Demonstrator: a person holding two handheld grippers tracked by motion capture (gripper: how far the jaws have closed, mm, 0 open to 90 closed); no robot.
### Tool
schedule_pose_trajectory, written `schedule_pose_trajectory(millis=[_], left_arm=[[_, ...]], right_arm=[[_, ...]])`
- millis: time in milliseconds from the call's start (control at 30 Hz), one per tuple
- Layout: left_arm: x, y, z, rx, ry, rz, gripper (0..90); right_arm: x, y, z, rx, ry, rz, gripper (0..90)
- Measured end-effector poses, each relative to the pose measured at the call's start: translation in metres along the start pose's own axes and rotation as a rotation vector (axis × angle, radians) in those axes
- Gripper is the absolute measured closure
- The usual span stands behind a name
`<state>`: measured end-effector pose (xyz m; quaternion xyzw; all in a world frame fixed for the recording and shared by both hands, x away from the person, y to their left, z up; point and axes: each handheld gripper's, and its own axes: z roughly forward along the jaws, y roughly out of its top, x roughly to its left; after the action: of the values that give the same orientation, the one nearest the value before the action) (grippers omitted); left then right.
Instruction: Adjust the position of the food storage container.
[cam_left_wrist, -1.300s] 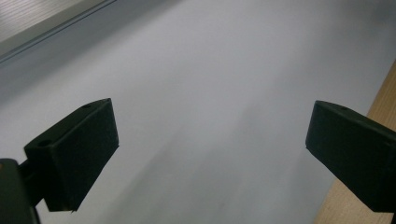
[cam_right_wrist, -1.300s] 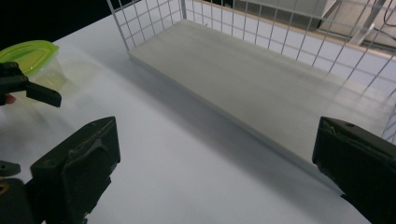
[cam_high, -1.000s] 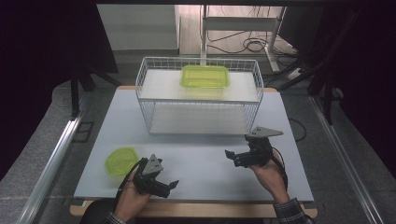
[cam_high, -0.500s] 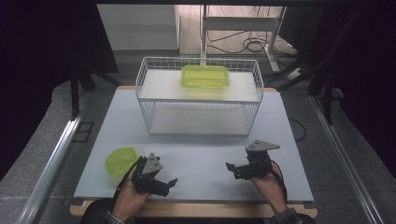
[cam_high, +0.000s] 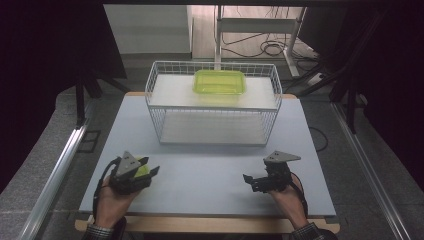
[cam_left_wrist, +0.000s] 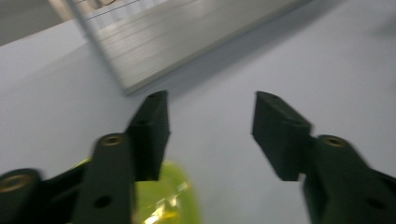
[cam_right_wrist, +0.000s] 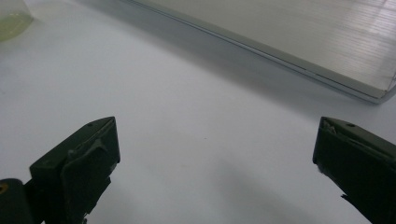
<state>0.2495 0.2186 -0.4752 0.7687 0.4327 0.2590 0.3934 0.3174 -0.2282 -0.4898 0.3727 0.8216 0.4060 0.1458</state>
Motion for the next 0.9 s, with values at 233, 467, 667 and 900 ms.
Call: schedule_pose_trajectory(millis=[233,467,667,900], left_arm=[[0.043,-0.018,-0.022,0.015,0.131,-0.088,88.5],[0.075,-0.045,-0.033,0.074,0.224,-0.189,90.0],[0.073,-0.052,-0.02,0.162,0.217,-0.185,90.0],[0.065,-0.048,-0.009,0.179,0.2,-0.17,90.0]], right_arm=[[0.0,-0.002,0.003,0.015,-0.003,-0.007,1.5],[0.001,-0.003,0.006,0.041,-0.005,-0.015,2.4],[0.001,-0.003,0.007,0.048,-0.007,-0.019,2.8],[0.002,-0.004,0.009,0.06,0.001,-0.018,2.9]])
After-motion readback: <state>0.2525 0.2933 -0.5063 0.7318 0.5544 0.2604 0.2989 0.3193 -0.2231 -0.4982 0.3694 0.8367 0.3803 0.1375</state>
